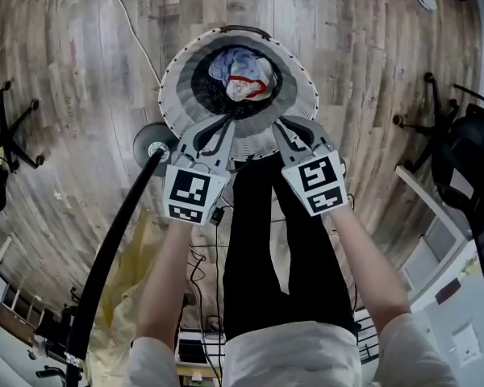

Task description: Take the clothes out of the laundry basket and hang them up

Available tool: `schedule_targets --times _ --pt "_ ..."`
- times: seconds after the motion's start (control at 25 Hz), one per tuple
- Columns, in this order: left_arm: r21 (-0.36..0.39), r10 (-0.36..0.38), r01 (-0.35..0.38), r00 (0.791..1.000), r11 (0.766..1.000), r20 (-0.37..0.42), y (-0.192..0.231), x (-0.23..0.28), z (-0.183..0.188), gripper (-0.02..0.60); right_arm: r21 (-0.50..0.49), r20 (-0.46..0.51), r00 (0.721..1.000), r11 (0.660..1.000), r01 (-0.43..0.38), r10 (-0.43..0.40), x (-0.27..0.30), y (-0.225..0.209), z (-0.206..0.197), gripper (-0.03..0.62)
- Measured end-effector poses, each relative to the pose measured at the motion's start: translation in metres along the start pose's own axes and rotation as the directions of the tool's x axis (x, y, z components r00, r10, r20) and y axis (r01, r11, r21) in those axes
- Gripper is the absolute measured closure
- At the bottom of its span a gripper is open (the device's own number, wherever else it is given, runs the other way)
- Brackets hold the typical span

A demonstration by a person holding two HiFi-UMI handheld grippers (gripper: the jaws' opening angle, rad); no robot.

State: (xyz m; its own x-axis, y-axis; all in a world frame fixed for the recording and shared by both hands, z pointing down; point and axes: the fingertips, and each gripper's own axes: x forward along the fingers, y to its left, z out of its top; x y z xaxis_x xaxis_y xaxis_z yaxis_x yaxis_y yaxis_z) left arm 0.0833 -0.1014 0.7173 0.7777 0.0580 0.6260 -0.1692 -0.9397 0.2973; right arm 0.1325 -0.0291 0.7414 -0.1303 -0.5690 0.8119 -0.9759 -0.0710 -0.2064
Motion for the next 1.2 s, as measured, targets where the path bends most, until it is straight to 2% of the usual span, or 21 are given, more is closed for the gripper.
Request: schedule_targets --times 0.16,0.4,0.68,0.88,1.2 --pt "0.005 0.011 -0.011 0.999 1.0 -0.039 0.019 0.033 -0.031 0.549 0.014 -0.054 0.999 1.0 -0.005 0.006 0.047 -0.011 -0.028 0.541" --pt "-0.031 0.02 -0.021 0.999 0.999 -0.04 0.035 0.071 -0.063 0.549 0.043 -0.082 0.996 0.999 -0.022 0.026 0.11 -0.022 -0.059 0.53" --pt "-0.042 0.027 -0.029 0.998 0.999 -0.048 0.046 0.11 -0.092 0.549 0.009 -0.129 0.99 0.998 -0.055 0.056 0.182 -0.038 -0.076 0.504" --pt "-0.075 0.051 -0.057 0.996 0.996 -0.077 0.064 0.128 -0.119 0.549 -0.004 -0.17 0.985 0.999 -0.041 0.039 0.232 -0.056 -0.09 0.493" --pt "-0.113 0.051 -0.062 0.994 0.992 -0.1 0.085 0.152 -0.155 0.549 -0.144 -0.277 0.961 0.989 -0.02 -0.021 0.305 -0.079 -0.14 0.48"
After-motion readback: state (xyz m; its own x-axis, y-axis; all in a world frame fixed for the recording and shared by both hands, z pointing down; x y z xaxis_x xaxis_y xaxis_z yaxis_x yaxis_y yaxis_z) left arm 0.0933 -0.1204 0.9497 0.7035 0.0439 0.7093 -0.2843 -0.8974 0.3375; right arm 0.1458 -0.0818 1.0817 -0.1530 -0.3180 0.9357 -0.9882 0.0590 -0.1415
